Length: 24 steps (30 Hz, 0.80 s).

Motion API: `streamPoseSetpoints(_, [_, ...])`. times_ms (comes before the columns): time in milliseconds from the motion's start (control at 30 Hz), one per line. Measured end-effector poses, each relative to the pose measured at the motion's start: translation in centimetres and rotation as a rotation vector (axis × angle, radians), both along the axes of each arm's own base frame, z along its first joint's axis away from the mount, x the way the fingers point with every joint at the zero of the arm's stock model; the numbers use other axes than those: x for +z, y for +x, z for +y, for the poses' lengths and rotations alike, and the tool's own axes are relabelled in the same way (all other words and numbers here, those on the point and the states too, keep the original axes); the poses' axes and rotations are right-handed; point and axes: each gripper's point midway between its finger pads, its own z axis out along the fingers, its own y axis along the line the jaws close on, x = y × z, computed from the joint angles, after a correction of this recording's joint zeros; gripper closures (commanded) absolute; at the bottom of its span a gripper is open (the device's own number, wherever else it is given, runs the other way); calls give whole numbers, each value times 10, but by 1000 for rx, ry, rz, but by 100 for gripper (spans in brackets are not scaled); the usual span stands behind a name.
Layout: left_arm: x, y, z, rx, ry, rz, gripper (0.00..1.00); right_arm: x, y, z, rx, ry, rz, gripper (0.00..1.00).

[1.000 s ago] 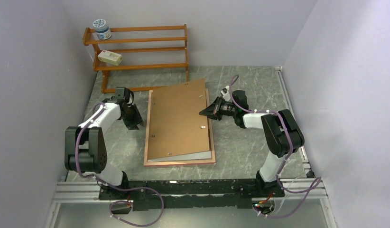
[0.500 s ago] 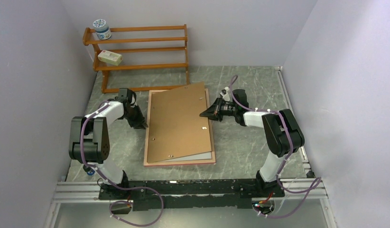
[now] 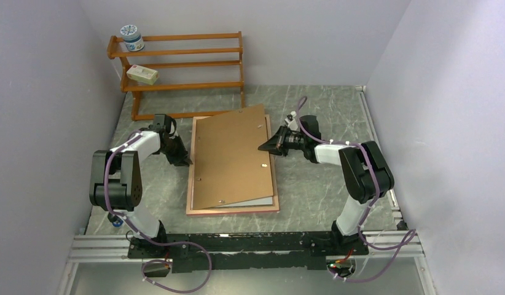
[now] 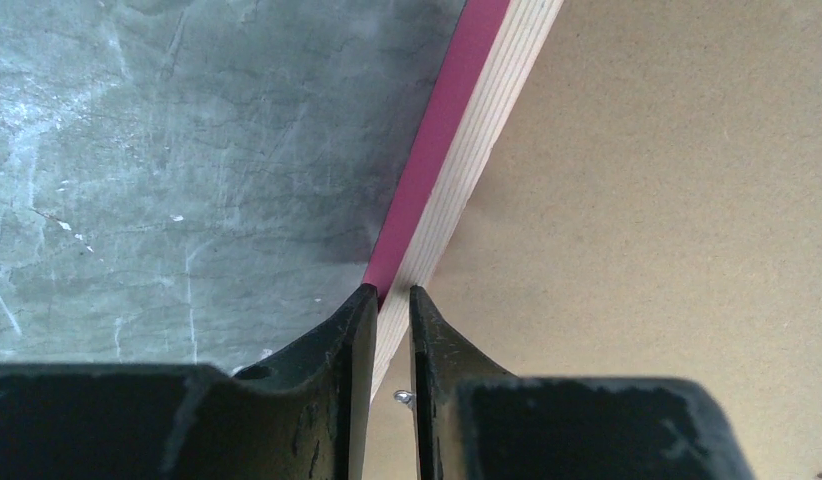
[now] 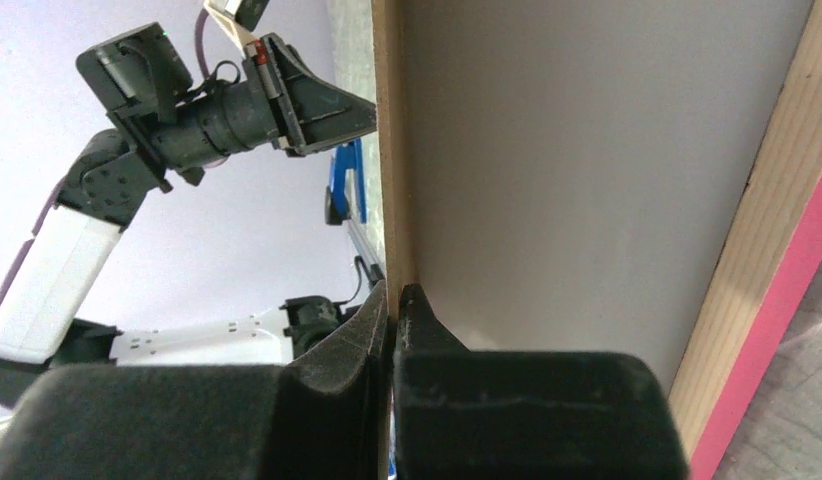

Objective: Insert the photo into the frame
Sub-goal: Place the photo frame item in the photo frame.

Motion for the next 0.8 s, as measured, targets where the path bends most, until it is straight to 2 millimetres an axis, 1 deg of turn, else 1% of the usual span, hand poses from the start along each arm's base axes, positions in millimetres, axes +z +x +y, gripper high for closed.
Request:
streamPoseSetpoints(133, [0, 0, 0, 1, 0, 0, 77, -8, -4, 2, -14, -8, -6, 100])
streamPoseSetpoints(167, [0, 0, 0, 1, 0, 1, 77, -9, -4, 2, -15, -9, -7, 96])
streamPoseSetpoints(300, [-1, 0, 0, 4, -1, 4, 74, -11, -5, 3, -17, -17, -9, 74])
streamPoseSetpoints(467, [-1, 0, 0, 7, -3, 7, 69, -27, -8, -2, -31, -81, 11, 51])
streamPoseSetpoints(600, [-2, -1, 1, 8, 2, 9, 58, -42, -12, -8, -25, -168, 48, 38])
streamPoseSetpoints(633, [-2, -1, 2, 11, 7, 11, 55, -44, -12, -9, -22, -189, 50, 31])
streamPoseSetpoints(700, [-2, -2, 3, 12, 13, 14, 50, -43, -10, -10, -14, -220, 48, 23])
streamPoseSetpoints(800, [1, -2, 4, 13, 19, 9, 45, -38, -6, -11, 12, -260, 32, 18])
